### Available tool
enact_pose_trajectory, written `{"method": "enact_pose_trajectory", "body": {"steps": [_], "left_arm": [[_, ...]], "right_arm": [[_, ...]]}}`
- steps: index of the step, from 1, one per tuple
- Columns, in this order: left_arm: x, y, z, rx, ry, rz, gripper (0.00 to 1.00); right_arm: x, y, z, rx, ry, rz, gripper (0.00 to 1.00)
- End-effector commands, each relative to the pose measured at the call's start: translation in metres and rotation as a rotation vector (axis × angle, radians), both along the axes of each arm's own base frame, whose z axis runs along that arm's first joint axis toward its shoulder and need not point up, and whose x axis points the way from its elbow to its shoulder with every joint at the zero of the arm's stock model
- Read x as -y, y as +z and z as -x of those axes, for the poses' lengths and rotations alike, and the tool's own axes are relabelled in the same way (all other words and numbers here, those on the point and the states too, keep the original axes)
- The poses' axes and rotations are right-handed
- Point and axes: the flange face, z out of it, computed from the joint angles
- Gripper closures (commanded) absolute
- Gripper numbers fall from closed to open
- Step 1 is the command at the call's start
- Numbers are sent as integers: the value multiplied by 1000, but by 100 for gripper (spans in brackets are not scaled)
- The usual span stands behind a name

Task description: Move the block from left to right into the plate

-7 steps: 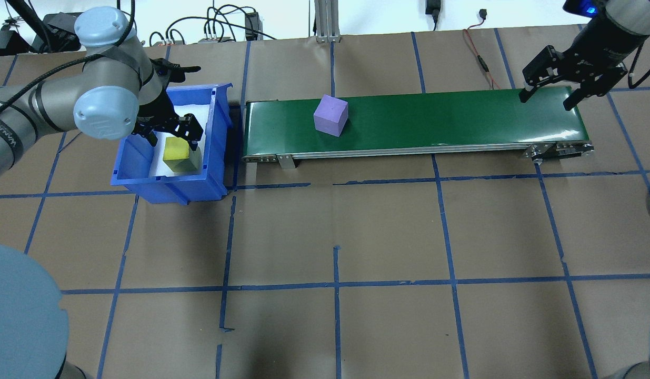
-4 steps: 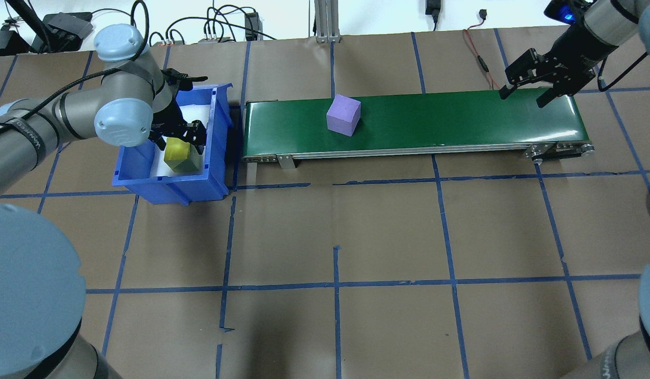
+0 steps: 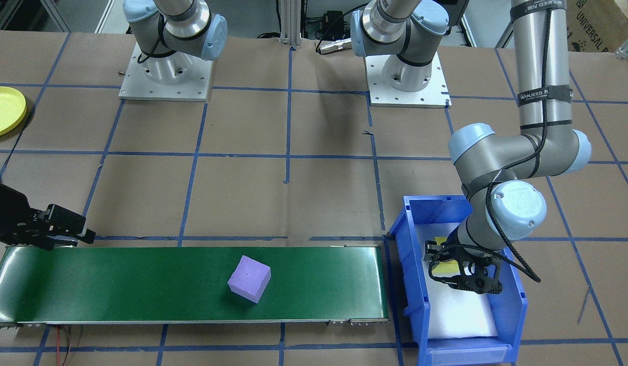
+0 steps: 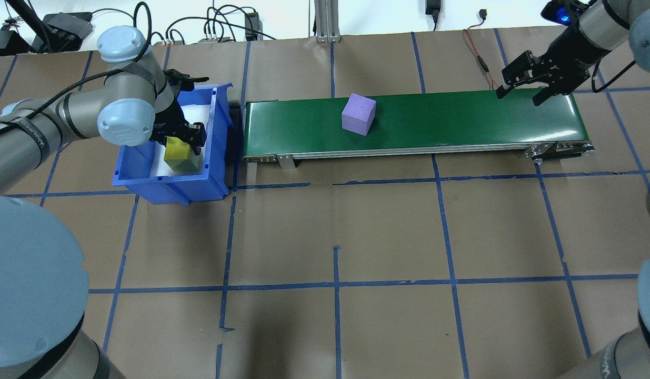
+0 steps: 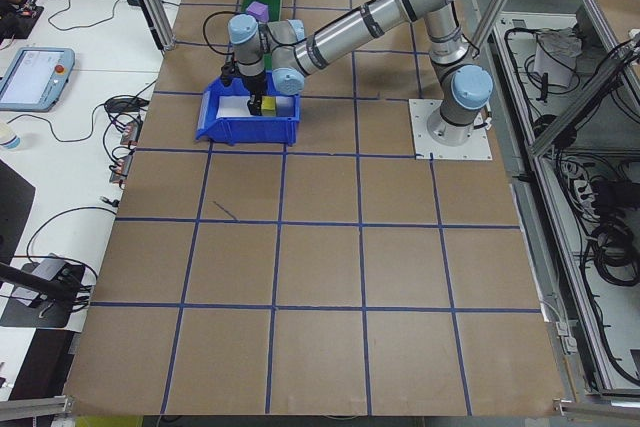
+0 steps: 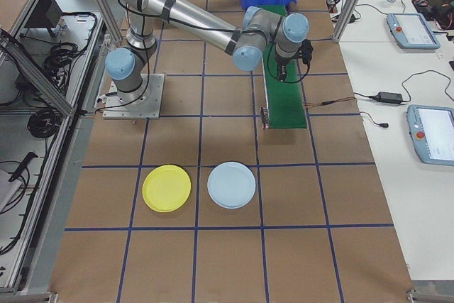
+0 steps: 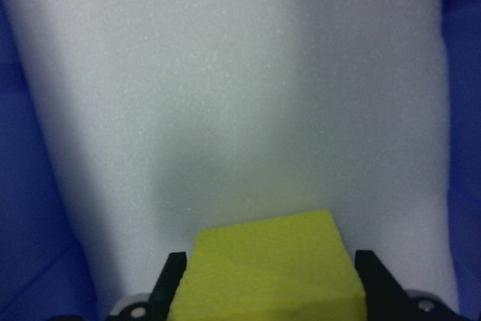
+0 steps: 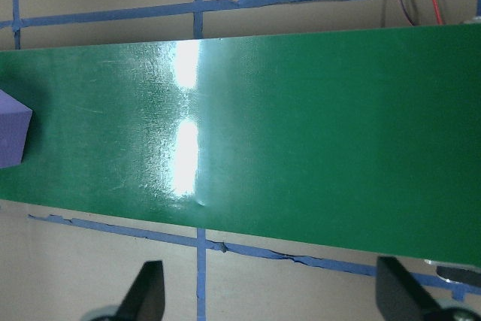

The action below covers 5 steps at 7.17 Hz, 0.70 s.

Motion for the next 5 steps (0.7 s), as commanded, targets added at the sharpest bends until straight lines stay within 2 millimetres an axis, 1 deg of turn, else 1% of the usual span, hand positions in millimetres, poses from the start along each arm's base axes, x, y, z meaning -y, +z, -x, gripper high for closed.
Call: {"method": "enact_pose_trajectory", "body": {"steps": [1,2,3,4,5], "left_arm": [[7,63,0,3,-1,18,42],[11,103,1,-1,11,26,42],[16,129,10,-7,14,60,42],[21,139,42,-48,26,100,42],[16,144,95,-41,-55,110,42]], "right_arm": [[1,-2,-2,24,-11,2,0],[-1,-5,-4,38,-15,-2,0],[-2,-8,-5,42,-17,-10,0],[-2,-8,-4,42,-18,-10,0],[-2,-8,-4,44,-18,-9,0]]}}
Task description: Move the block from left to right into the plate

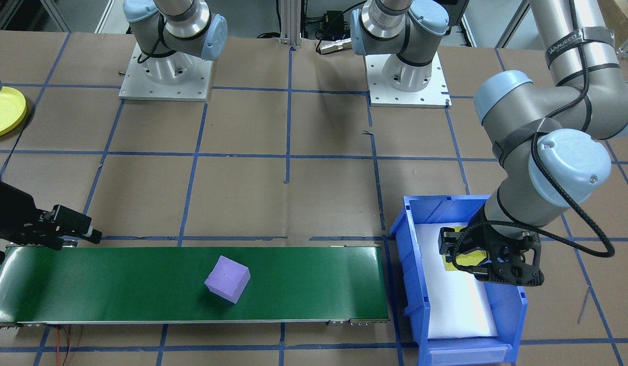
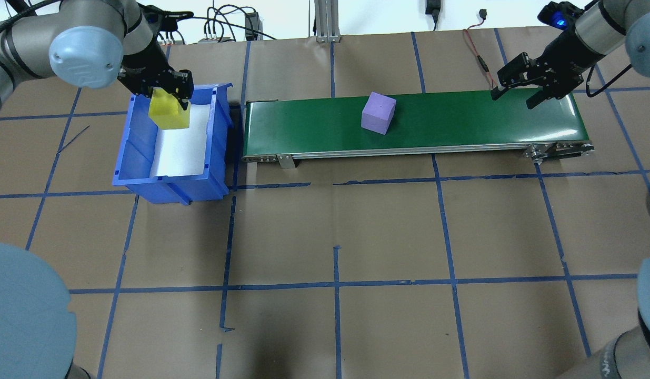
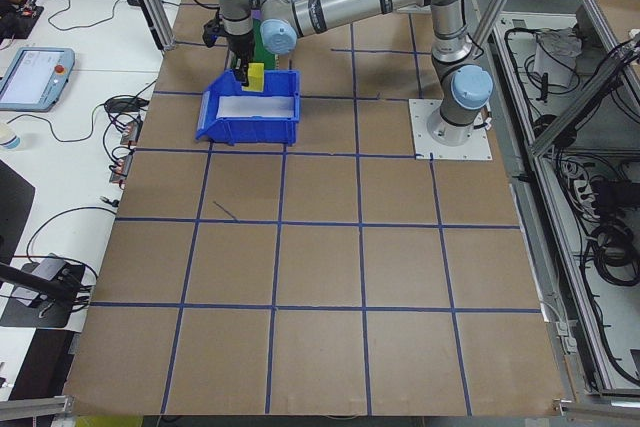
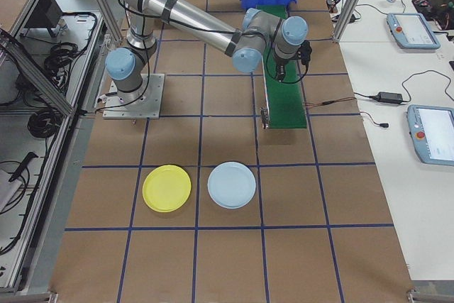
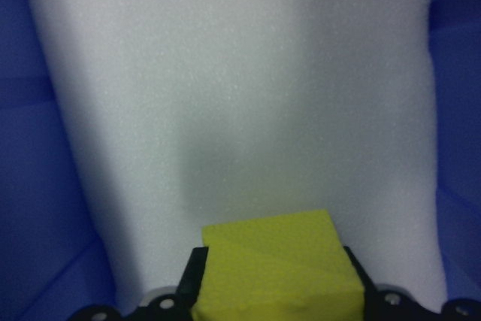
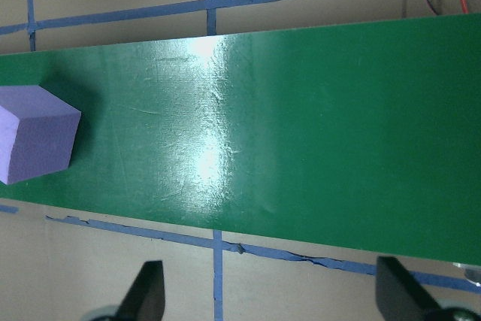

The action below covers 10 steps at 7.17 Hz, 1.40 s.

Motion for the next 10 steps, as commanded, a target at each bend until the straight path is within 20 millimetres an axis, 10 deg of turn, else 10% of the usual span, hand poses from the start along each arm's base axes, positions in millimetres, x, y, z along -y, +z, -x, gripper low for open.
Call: {"method": "enact_pose_trajectory", "body": {"steps": [1,3,6,7,8,10], "left_arm": [[-2,3,98,-9,-106,21,42],[18,-47,143,-30,-36,65,41],[13,-68,147,-28,-23,32,27],[12,-62,147,-32,-21,45,0],[8,-48,148,-38,-22,63,0],[-30,58,147,-89,-14,142,0]], "right_arm": [[0,-1,-1,3,0,-1,0],[0,0,-1,1,0,4,0],[0,0,-1,4,-6,2,0],[0,0,-1,4,-17,-2,0],[2,-5,-1,7,-17,-10,0],[2,-5,-1,7,-17,-10,0]]}}
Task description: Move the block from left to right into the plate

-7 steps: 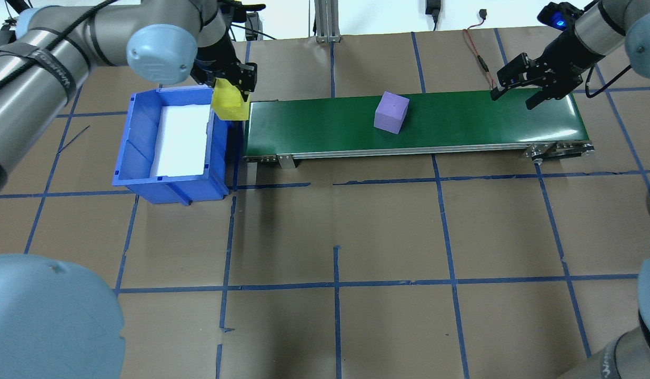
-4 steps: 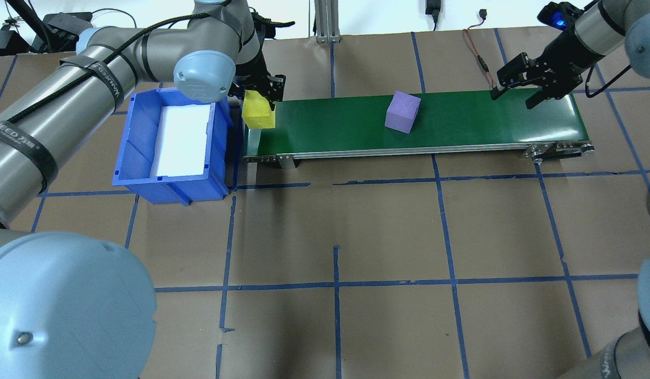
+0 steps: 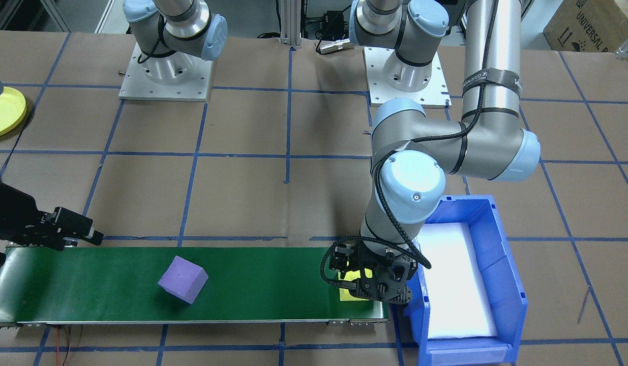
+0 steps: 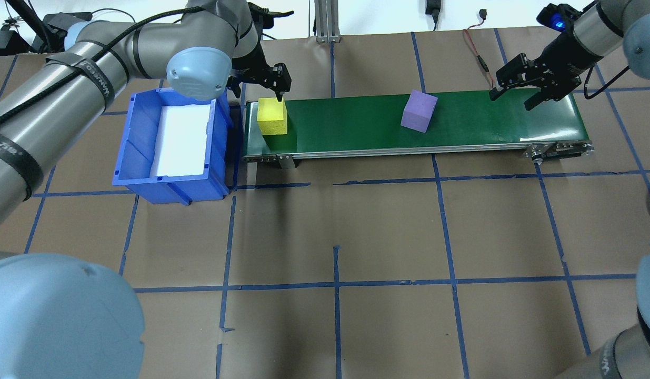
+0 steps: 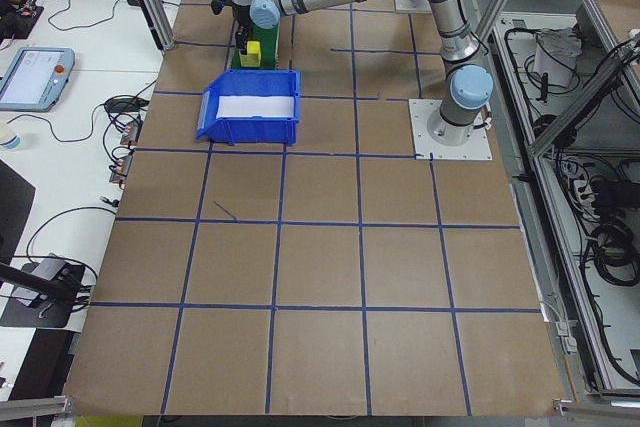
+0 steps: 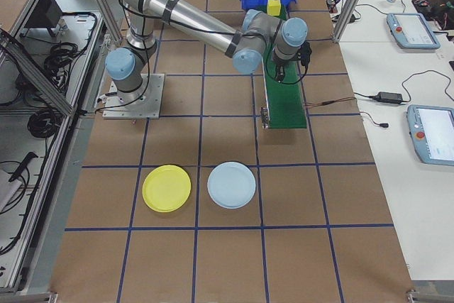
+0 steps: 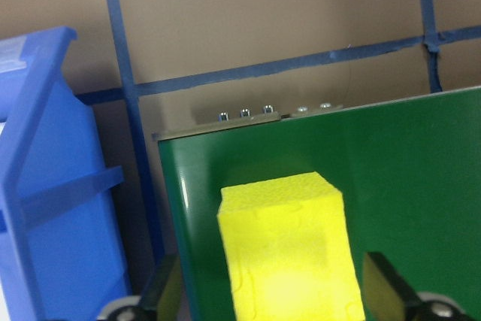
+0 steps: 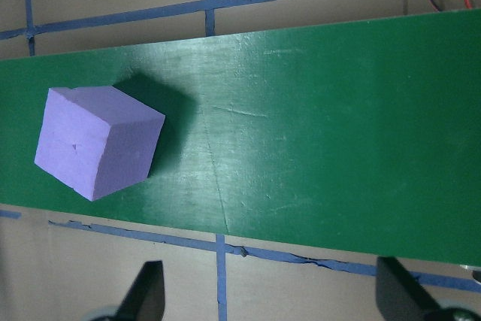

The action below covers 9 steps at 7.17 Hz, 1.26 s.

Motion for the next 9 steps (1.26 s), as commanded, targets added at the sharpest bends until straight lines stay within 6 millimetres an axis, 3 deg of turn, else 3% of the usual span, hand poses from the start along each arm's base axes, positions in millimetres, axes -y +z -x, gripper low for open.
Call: {"method": "enact_pose_trajectory", "body": {"steps": [1,3,6,9], "left_arm": [[-59,106,-4,-47,-2,18,0],[-121,174,-10,-66,-10,99,0],[-177,153,-33,38,17,-22,0],[-183,160,-38,37,18,-26,0]], "right_arm": [[0,-1,0,0,0,-1,0],[1,0,1,-1,-6,-2,0],[6,-4,2,2,-68,-31,0],[13,-7,1,33,-227,-64,0]]}}
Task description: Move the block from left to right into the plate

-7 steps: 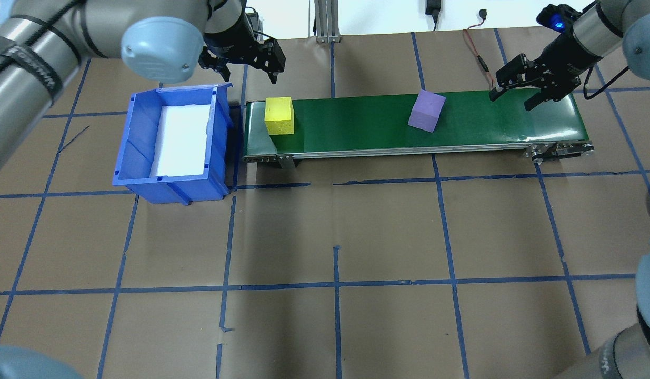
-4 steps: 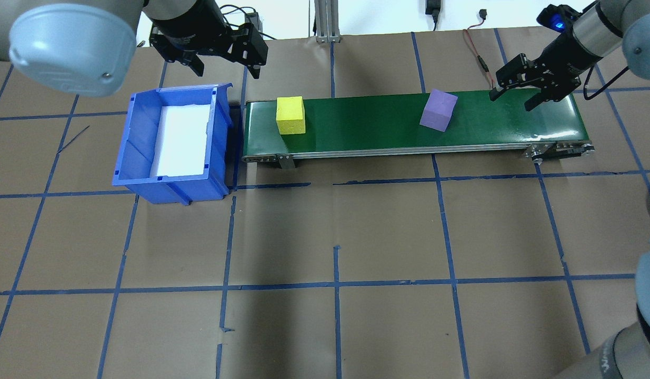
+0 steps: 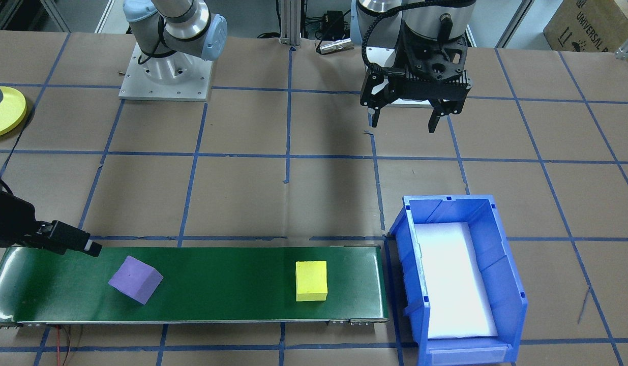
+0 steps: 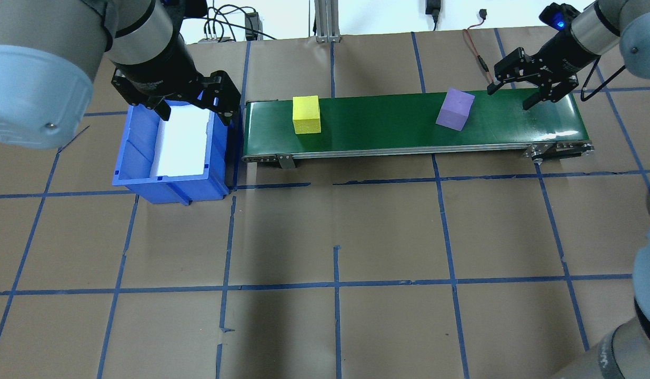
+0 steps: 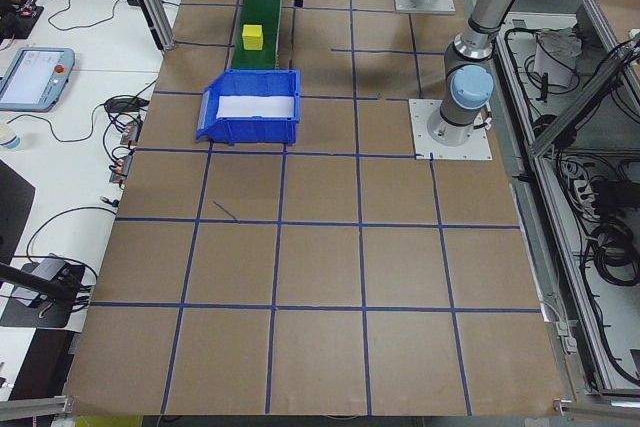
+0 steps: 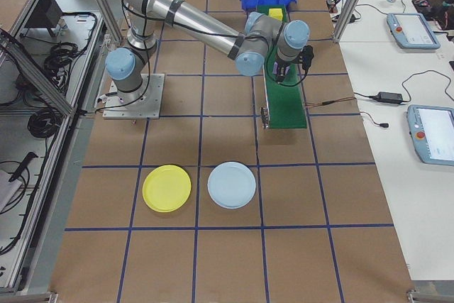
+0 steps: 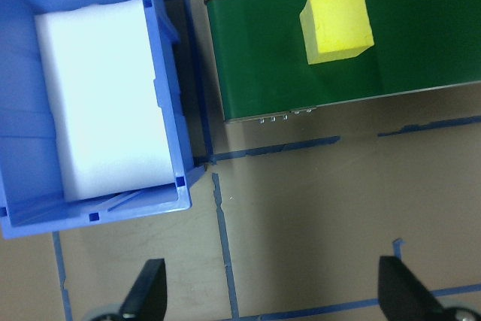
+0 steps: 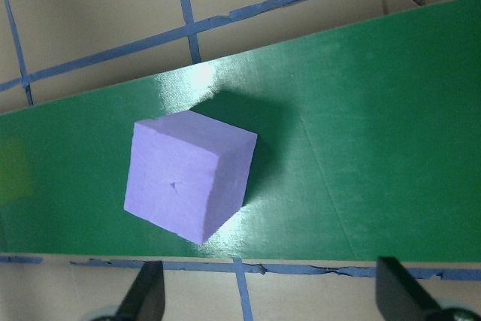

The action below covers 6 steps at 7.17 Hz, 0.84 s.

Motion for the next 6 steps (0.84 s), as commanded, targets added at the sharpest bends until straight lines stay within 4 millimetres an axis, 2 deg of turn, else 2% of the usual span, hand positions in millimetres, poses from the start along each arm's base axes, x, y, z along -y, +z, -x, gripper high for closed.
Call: {"method": "enact_pose_trajectory", "body": {"steps": [1,2,4,5,6], "left_arm": [[-3,2,-2,-1,4,-2,0],[-3,1,-2,-3,5,-3,0],[-3,4,-1,-5,4,10,0],[-2,4,-1,-7,5,9,0],[-1,4,-4,-8,13,10,0]], "right_arm": [[9,-8,2,-1,-60,12,0],[13,-21,4,1,-60,2,0],[19,-28,6,-3,-75,16,0],[23,-39,8,-2,-76,16,0],[25,-39,8,-5,-76,28,0]]}}
